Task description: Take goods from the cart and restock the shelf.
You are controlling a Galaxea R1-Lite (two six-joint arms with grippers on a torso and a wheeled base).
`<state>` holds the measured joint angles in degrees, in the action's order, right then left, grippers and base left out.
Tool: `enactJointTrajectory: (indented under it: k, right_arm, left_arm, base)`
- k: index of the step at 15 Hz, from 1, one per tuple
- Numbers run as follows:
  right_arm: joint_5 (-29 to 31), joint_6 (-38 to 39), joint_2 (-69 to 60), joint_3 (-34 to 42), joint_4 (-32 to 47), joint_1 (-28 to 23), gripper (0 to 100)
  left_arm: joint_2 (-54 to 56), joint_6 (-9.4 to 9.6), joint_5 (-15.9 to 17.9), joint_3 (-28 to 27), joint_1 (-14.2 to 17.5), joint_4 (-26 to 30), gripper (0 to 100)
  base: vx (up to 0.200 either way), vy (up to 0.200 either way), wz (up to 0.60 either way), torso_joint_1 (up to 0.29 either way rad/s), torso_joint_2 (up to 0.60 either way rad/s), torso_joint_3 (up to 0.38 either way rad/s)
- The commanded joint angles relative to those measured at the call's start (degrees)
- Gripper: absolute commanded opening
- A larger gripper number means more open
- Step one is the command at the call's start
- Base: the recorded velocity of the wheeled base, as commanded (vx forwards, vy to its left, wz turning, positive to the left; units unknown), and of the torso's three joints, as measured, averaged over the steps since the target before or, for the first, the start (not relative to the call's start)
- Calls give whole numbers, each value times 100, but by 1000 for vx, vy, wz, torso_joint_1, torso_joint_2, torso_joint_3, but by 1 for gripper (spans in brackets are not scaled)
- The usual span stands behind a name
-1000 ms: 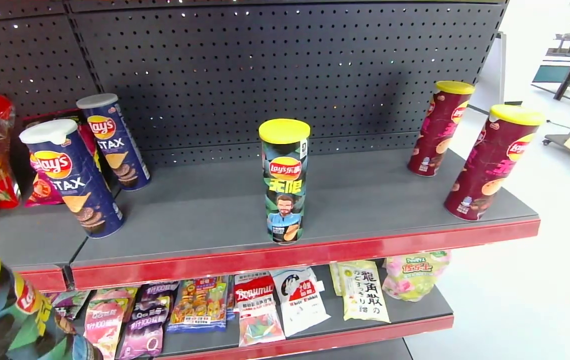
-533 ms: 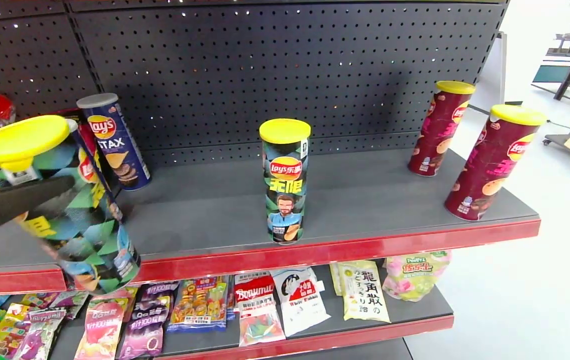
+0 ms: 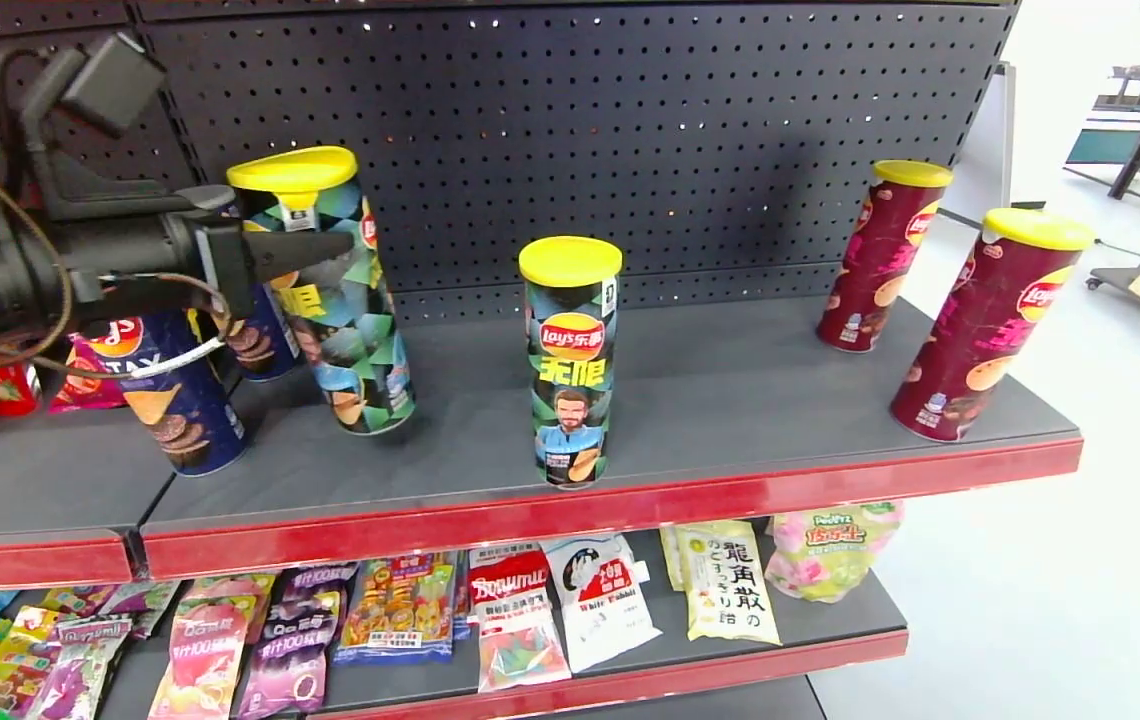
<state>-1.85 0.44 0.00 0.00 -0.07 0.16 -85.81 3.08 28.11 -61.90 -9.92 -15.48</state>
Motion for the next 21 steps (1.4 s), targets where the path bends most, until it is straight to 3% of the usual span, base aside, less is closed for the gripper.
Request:
enactJointTrajectory:
  k: [1,3,7,10,15,19,20,21]
  right_arm:
    - [1,0,9,0,-1,2,100]
    - [1,0,9,0,-1,2,100]
    - [1,0,9,0,-1,2,100]
    - [1,0,9,0,-1,2,100]
    - [1,0,9,0,-1,2,100]
    - [1,0,9,0,-1,2,100]
    - [1,0,9,0,-1,2,100]
    - [1,0,9,0,-1,2,100]
  left_arm:
    - [-929,-194,10,-287,-388,-385,0]
    - [-1377,-256,10,-366,-599,-1018,0]
    - [-1799,-431,28,-876,-889,-1106,0]
    - [-2247,-396,28,-1377,-897,-1132,0]
    - [-2810,-388,28,-1649,-1047,-1695,0]
    - [-3065,-379,37,-1922,-1108,-1748,0]
    - [-3196,-212,37,-2036,-1108,-1739,0]
    - [-3205,-185,37,-2045,-1108,-1739,0]
  base:
    - [0,0,0,0,0,0]
    - [0,0,0,0,0,0]
    - [0,0,0,0,0,0]
    - [0,0,0,0,0,0]
    - [0,0,0,0,0,0]
    - [0,0,0,0,0,0]
    - [0,0,0,0,0,0]
    - [0,0,0,0,0,0]
